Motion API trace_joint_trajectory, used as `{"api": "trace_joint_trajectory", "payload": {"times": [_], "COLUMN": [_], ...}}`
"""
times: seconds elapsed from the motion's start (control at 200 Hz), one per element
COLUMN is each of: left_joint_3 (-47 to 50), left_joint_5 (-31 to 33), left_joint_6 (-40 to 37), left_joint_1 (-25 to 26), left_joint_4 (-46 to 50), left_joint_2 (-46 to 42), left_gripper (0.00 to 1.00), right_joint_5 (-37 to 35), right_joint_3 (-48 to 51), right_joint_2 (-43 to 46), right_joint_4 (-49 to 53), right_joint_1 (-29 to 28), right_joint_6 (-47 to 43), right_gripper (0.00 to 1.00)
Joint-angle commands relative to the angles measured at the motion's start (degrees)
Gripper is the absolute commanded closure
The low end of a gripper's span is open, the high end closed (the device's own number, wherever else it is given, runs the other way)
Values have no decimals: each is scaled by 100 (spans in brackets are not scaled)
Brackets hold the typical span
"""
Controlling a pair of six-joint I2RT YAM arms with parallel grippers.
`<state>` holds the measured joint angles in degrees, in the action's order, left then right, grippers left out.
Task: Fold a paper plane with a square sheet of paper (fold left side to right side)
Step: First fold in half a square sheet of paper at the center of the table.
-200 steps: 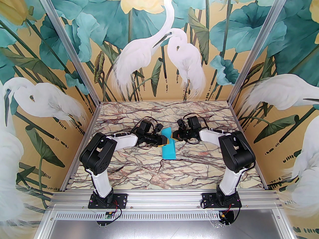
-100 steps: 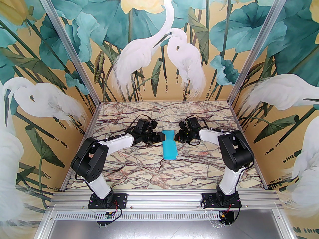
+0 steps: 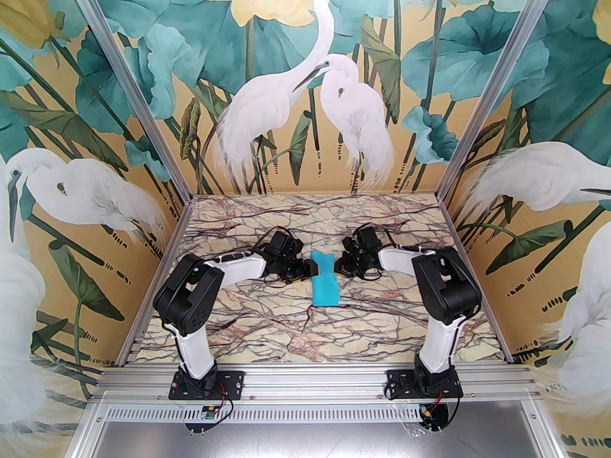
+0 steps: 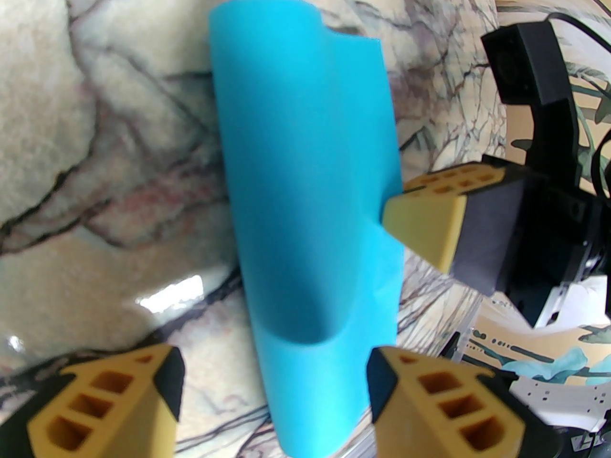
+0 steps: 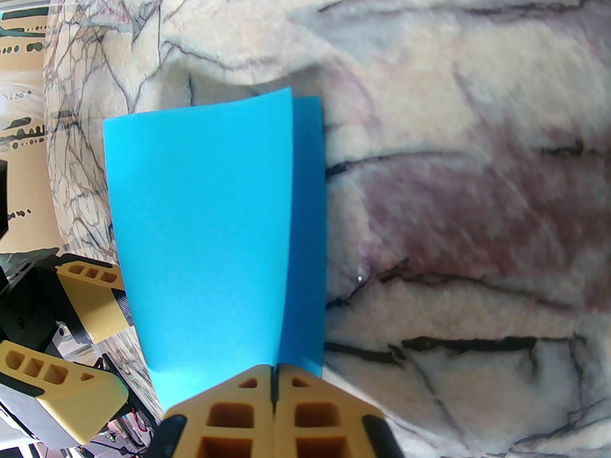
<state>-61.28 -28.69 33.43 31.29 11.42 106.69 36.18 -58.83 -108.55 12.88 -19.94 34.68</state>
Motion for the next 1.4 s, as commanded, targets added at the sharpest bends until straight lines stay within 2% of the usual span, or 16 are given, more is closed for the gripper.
{"api": "trace_joint_trajectory", "payload": {"times": [0.0, 0.15, 0.295, 0.465, 0.76, 1.025, 1.395], "left_joint_3": [-180, -295, -390, -523, -447, -495, -664], "left_joint_5": [54, 158, 308, 576, 715, 715, 830], "left_joint_6": [7, -36, -139, -309, -368, -325, -144], "left_joint_1": [96, 154, 219, 347, 387, 387, 386], "left_joint_4": [173, 305, 485, 765, 824, 853, 1029], "left_joint_2": [217, 295, 382, 481, 578, 685, 875], "left_gripper": [31, 34, 40, 48, 49, 49, 48], "right_joint_5": [7, 35, 36, 29, -567, -1135, -1213], "right_joint_3": [42, 78, 132, 211, 264, 473, 539], "right_joint_2": [-122, -148, -132, -117, 494, 1130, 1275], "right_joint_4": [30, -27, -74, -124, 146, 292, 302], "right_joint_1": [-69, -92, -111, -115, -56, 114, 123], "right_joint_6": [-71, -27, 4, 41, -64, -79, -40], "right_gripper": [98, 98, 97, 91, 67, 52, 50]}}
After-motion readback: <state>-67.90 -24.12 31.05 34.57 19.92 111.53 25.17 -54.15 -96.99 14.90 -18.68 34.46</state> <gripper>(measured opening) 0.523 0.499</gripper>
